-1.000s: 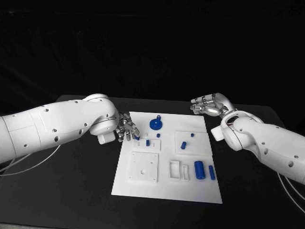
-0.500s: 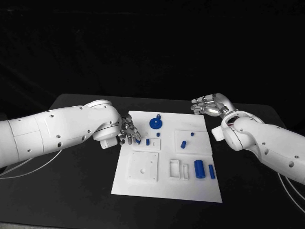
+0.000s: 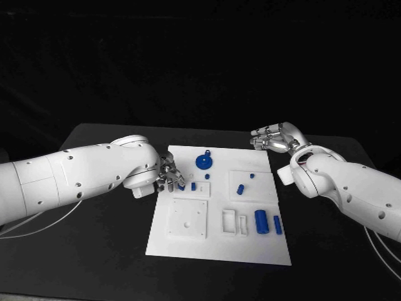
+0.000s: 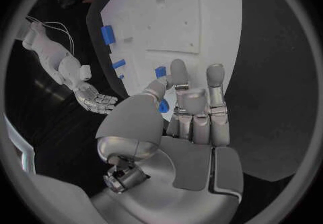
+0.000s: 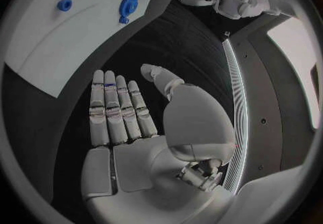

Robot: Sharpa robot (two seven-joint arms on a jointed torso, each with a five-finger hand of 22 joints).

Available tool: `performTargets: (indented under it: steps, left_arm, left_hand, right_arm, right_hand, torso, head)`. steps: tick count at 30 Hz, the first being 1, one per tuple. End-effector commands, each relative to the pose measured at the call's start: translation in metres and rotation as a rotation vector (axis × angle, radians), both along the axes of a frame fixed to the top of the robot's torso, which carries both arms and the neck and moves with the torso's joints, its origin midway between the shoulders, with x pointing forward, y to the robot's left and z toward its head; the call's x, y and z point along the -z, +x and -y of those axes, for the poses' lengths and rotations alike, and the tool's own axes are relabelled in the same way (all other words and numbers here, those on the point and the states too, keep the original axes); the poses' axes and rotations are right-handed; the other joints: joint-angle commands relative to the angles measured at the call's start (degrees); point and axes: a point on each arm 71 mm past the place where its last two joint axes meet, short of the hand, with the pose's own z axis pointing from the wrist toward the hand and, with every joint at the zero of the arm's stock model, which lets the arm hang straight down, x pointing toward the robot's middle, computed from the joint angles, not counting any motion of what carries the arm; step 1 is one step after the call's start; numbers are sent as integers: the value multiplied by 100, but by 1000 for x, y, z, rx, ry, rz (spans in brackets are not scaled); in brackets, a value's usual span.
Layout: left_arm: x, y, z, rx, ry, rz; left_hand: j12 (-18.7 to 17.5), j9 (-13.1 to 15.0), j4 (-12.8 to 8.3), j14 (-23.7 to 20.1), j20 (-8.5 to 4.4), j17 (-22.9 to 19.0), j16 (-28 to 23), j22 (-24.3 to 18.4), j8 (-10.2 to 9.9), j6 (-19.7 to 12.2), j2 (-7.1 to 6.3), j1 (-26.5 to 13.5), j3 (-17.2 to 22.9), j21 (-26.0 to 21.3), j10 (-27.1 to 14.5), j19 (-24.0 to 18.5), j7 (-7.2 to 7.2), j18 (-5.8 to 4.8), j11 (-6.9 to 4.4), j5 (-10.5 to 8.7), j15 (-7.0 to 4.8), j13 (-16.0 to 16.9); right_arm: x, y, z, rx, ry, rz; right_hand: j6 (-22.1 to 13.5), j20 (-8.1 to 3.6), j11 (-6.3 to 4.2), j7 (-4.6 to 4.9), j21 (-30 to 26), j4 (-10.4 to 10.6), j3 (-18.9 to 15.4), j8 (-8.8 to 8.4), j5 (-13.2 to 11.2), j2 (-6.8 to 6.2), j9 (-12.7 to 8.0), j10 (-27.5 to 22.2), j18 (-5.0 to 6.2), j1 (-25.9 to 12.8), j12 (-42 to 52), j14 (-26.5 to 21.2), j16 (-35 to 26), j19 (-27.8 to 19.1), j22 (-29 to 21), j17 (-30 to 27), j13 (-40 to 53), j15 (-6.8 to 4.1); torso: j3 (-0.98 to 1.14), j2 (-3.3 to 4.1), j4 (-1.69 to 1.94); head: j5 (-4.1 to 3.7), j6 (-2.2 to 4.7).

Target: Assemble the parts on the task board

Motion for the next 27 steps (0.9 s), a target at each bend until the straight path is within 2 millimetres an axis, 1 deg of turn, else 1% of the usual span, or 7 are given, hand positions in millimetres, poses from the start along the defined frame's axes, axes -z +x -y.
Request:
performTargets:
  steps: [1,17,24,27]
  left_arm:
    - [1,0,1,11,9,19]
    - [0,1,0,9,18,58]
    - [0,-2,0,-3,-6,69]
    - [0,-3,0,-7,-13,72]
  left_hand:
    - [6,6,-359,26,7,-3,21,117,24,607,28,34,312,18,294,-29,-572,87,-37,19,-33,-5]
    - [4,1,-351,31,32,-7,22,116,9,616,27,52,306,23,294,-32,-571,113,-38,13,-28,-11]
    - [21,3,-369,28,36,-28,18,118,15,654,1,46,318,34,294,-30,-582,127,-50,101,-32,-8]
    - [20,3,-372,28,35,-29,19,118,14,658,-3,40,324,38,294,-31,-582,127,-51,111,-33,-10]
  right_arm:
    - [0,0,-1,-15,2,3]
    - [0,0,-1,-14,2,2]
    - [0,0,-1,-14,2,1]
    - [0,0,-1,-14,2,1]
  right_hand:
    - [-16,2,-12,7,8,-29,-8,-9,21,9,-7,-39,25,-30,-12,-40,-18,-42,-7,-8,-6,-9]
    - [-11,1,-13,7,8,-43,7,-8,22,22,-6,-39,26,-48,-13,-41,-19,-41,-7,-8,-6,-9]
    - [-11,1,-13,7,8,-43,7,-8,22,22,-6,-39,26,-48,-13,-41,-19,-41,-7,-8,-6,-9]
    - [-11,1,-13,7,8,-43,7,-8,22,22,-6,-39,26,-48,-13,-41,-19,-41,-7,-8,-6,-9]
  torso:
    - [0,-2,3]
    - [-2,-2,3]
    - [0,-2,4]
    - [1,-2,4]
  head:
    - [5,2]
    - [14,0]
    - [10,-7]
    - [7,-3]
